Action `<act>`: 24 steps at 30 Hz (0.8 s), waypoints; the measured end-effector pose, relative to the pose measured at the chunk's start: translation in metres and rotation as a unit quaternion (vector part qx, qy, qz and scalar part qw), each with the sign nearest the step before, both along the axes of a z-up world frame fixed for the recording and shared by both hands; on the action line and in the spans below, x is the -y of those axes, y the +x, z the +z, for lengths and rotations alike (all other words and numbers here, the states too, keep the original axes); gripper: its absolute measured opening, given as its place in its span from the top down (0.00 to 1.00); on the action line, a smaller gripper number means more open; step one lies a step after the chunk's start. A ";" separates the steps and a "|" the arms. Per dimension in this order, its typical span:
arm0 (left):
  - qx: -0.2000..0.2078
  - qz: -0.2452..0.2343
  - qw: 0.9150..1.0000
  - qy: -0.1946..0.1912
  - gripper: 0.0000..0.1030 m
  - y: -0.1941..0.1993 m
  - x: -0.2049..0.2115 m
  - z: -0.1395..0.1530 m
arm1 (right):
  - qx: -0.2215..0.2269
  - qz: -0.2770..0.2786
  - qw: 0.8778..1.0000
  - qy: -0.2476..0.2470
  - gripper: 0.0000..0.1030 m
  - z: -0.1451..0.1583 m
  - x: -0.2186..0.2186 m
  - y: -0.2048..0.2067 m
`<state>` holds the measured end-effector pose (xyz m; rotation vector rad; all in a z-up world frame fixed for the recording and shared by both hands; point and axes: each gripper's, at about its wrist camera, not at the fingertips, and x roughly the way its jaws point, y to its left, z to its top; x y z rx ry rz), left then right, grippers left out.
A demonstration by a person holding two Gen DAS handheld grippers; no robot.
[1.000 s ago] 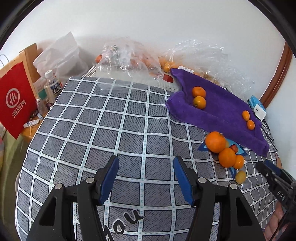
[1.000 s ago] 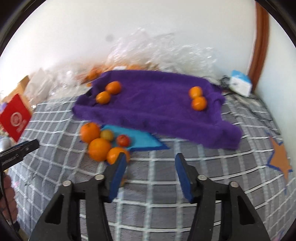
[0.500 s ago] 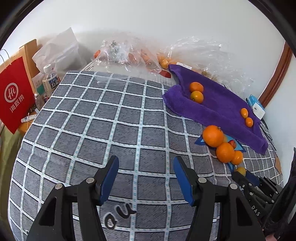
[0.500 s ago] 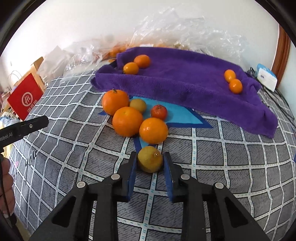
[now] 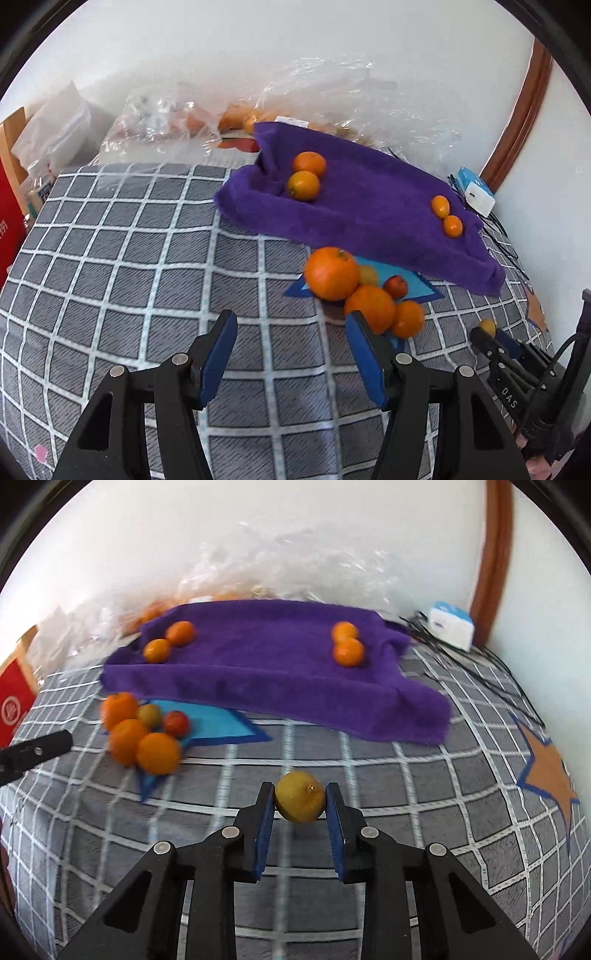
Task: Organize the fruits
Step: 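Grasp the yellow citrus beside the blue star cloth with the right gripper, then grasp a large orange with the left gripper while the right gripper holds the yellow citrus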
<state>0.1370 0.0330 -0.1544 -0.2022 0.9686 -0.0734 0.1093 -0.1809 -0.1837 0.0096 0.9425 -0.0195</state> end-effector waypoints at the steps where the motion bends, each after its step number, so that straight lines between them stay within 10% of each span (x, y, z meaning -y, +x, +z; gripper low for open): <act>1: -0.001 -0.002 1.000 0.000 0.43 0.004 0.003 0.000 | -0.003 -0.009 1.000 -0.001 0.73 -0.003 0.005 0.003; 24: -0.020 -0.001 1.000 -0.007 0.61 0.053 0.038 -0.022 | -0.006 -0.070 0.997 0.018 0.73 -0.014 0.047 0.016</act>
